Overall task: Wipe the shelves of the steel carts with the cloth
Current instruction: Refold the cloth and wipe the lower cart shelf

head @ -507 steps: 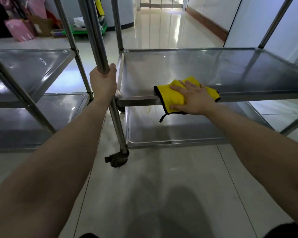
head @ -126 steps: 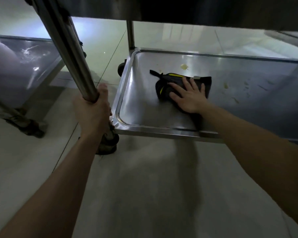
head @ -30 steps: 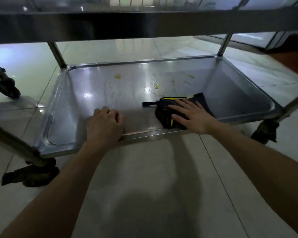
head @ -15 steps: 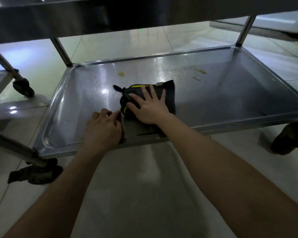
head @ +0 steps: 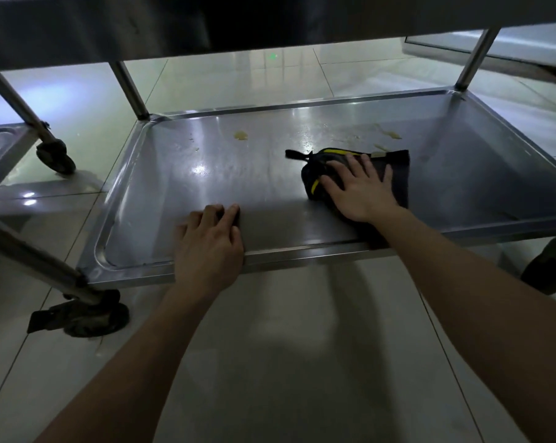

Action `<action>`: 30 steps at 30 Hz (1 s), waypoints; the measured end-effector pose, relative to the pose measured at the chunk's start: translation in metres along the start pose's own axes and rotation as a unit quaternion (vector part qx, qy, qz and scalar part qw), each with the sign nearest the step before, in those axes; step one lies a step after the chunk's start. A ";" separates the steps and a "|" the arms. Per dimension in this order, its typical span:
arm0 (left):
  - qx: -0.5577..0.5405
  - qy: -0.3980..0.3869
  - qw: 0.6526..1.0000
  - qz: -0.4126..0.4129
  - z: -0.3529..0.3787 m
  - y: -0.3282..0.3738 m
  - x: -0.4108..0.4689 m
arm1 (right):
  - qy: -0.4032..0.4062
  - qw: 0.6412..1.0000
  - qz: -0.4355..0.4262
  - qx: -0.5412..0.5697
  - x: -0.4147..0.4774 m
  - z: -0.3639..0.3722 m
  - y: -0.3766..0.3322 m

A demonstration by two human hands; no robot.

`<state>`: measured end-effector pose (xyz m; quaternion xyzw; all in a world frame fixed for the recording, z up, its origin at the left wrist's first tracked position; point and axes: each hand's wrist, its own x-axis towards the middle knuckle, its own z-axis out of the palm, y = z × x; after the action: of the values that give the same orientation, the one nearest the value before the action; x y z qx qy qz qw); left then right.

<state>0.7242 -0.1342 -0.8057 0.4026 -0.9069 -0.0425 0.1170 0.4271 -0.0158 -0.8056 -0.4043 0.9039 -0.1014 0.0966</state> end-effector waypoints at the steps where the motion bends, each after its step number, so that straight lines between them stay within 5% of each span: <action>1: -0.004 0.004 1.000 -0.002 0.001 0.000 0.000 | 0.000 1.000 0.028 0.000 0.006 0.004 -0.016; 4: -0.030 0.029 0.999 -0.003 0.003 0.000 -0.002 | -0.009 0.999 0.038 -0.008 0.023 0.015 -0.075; 8: -0.037 0.058 0.998 0.000 0.003 0.001 -0.006 | -0.033 0.993 -0.113 -0.012 0.022 0.029 -0.133; 13: -0.064 0.053 0.996 0.014 0.001 0.001 -0.007 | -0.036 0.981 -0.192 0.009 -0.011 0.023 -0.110; 20: -0.037 0.013 0.999 0.021 -0.005 0.003 -0.002 | -0.080 0.993 -0.078 -0.025 -0.084 -0.003 -0.027; 25: 0.013 -0.025 0.999 0.043 -0.022 0.008 0.012 | -0.076 0.997 0.006 0.019 -0.089 -0.015 -0.034; 30: -0.027 -0.057 0.984 0.168 -0.026 0.055 0.012 | -0.043 0.998 -0.020 -0.031 -0.092 0.009 -0.037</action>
<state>0.6832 -0.1051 -0.7691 0.2382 -0.9653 -0.0693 0.0818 0.5159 0.0285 -0.7959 -0.4292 0.8933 -0.0575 0.1207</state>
